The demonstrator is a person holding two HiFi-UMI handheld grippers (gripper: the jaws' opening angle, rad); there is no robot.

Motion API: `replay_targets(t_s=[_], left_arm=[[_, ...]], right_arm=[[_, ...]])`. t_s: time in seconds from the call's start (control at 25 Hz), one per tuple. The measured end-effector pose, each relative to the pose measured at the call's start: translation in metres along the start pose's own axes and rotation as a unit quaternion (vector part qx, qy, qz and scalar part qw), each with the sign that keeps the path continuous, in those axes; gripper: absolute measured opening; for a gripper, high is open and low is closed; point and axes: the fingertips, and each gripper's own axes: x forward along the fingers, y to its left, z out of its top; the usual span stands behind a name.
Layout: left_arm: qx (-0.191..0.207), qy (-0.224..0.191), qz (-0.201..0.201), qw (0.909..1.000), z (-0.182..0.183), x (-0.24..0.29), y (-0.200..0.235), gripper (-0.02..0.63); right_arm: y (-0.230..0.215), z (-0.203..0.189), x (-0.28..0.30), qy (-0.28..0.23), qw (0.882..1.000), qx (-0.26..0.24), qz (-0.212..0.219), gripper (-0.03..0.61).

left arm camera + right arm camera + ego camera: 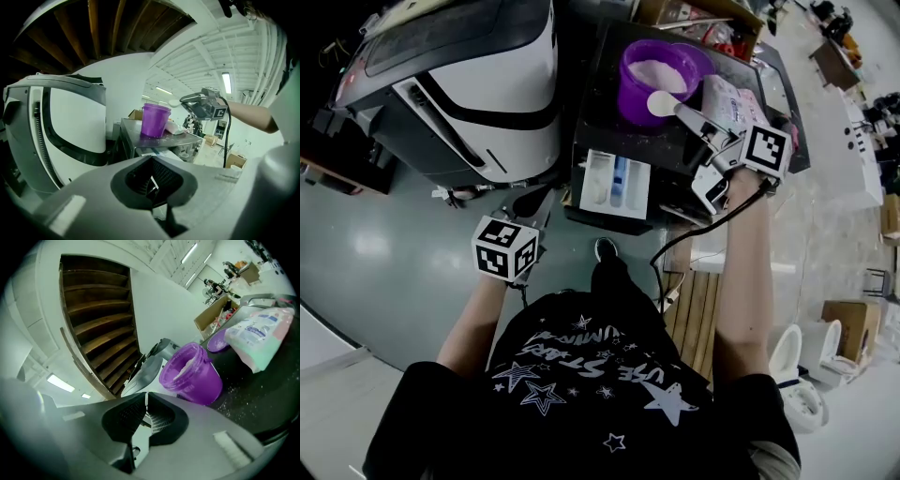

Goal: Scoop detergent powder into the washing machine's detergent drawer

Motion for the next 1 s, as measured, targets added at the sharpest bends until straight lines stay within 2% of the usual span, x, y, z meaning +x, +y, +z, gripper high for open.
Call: replay_targets(t_s=[0.28, 0.56, 1.0], left_arm=[[0.012, 0.011, -0.014, 0.9998, -0.02, -0.027, -0.016, 0.001], [0.015, 0.023, -0.024, 0.9993, -0.039, -0.047, -0.026, 0.002], [0.004, 0.032, -0.017, 0.9993, -0.059, -0.056, -0.02, 0.002]], right_arm=[[0.003, -0.061, -0.021, -0.013, 0.999, 0.047, 0.007, 0.037], [-0.003, -0.118, -0.025, 0.002, 0.998, 0.068, -0.005, 0.037], [-0.037, -0.178, 0.004, 0.065, 0.994, 0.041, -0.079, 0.037]])
